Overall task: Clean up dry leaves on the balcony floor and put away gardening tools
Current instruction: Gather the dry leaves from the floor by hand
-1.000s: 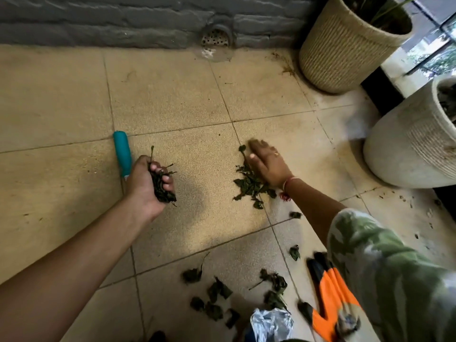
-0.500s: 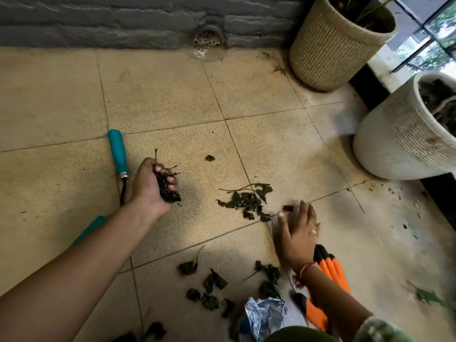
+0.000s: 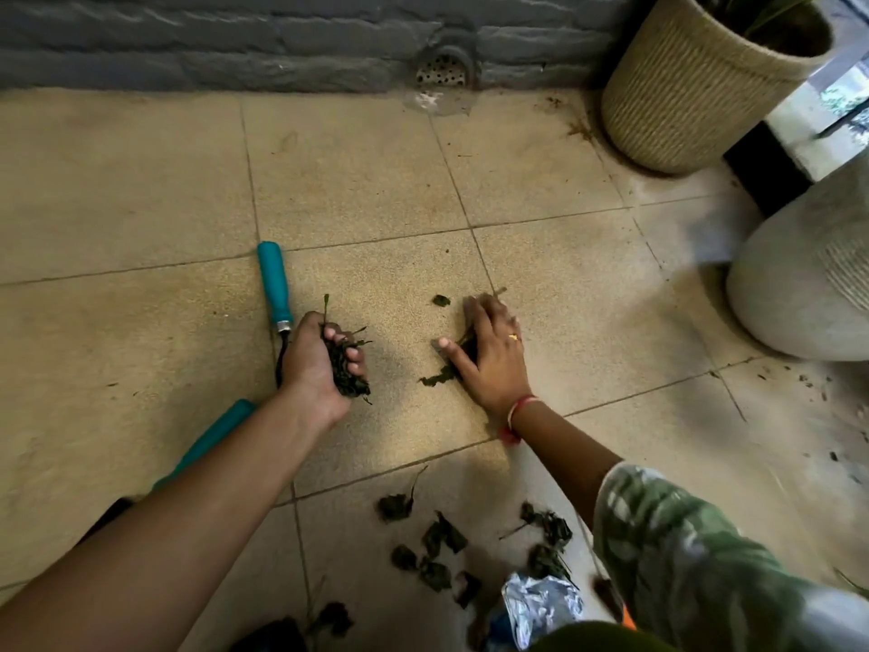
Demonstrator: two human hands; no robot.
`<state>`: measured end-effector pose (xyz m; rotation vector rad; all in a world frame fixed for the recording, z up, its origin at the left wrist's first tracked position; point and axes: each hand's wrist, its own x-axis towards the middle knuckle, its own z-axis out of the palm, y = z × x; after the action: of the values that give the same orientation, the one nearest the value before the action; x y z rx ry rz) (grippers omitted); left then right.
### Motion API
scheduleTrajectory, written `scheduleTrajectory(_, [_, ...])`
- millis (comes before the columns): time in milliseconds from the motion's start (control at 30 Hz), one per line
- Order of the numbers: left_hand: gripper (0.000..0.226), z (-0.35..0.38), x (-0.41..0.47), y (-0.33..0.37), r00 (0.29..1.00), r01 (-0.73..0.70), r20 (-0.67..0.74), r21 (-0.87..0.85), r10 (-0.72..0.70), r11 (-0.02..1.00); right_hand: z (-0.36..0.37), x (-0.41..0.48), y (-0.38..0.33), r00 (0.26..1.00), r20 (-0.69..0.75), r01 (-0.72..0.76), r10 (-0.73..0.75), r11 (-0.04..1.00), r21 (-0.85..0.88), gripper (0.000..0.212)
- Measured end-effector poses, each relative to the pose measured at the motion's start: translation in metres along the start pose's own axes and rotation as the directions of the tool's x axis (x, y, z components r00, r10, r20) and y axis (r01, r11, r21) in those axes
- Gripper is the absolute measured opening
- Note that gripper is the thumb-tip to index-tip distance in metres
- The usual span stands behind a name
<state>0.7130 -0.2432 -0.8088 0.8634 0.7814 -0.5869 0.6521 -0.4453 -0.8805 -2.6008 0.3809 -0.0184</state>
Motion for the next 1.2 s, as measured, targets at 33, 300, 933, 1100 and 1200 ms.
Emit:
scheduleTrajectory(33, [0.044, 0.0, 0.001, 0.0, 1.0, -0.001, -0.003, -0.002, 0.001, 1.0, 0.002, 0.009, -0.004, 0.998, 0.028, 0.054, -0.053, 0.998, -0.027, 0.081])
scheduleTrajectory(300, [0.045, 0.006, 0.006, -0.005, 1.0, 0.008, -0.011, 0.013, -0.007, 1.0, 0.014, 0.041, -0.015, 0.931, 0.092, 0.365, -0.353, 0.904, -0.223, 0.06])
scheduleTrajectory(933, [0.042, 0.002, 0.008, -0.008, 0.994, 0.053, -0.092, -0.116, -0.064, 0.992, 0.023, -0.008, -0.031, 0.962, 0.037, 0.274, -0.271, 0.957, -0.099, 0.055])
scheduleTrajectory(1100, [0.042, 0.004, 0.008, -0.012, 0.994, 0.051, -0.093, -0.08, -0.058, 0.995, 0.024, -0.024, -0.023, 0.916, 0.01, 0.377, -0.402, 0.851, -0.365, 0.049])
scheduleTrajectory(1200, [0.041, 0.0, 0.01, -0.017, 0.994, 0.078, -0.07, -0.064, -0.083, 0.995, 0.024, -0.008, -0.02, 0.88, 0.022, 0.445, -0.475, 0.806, -0.39, 0.042])
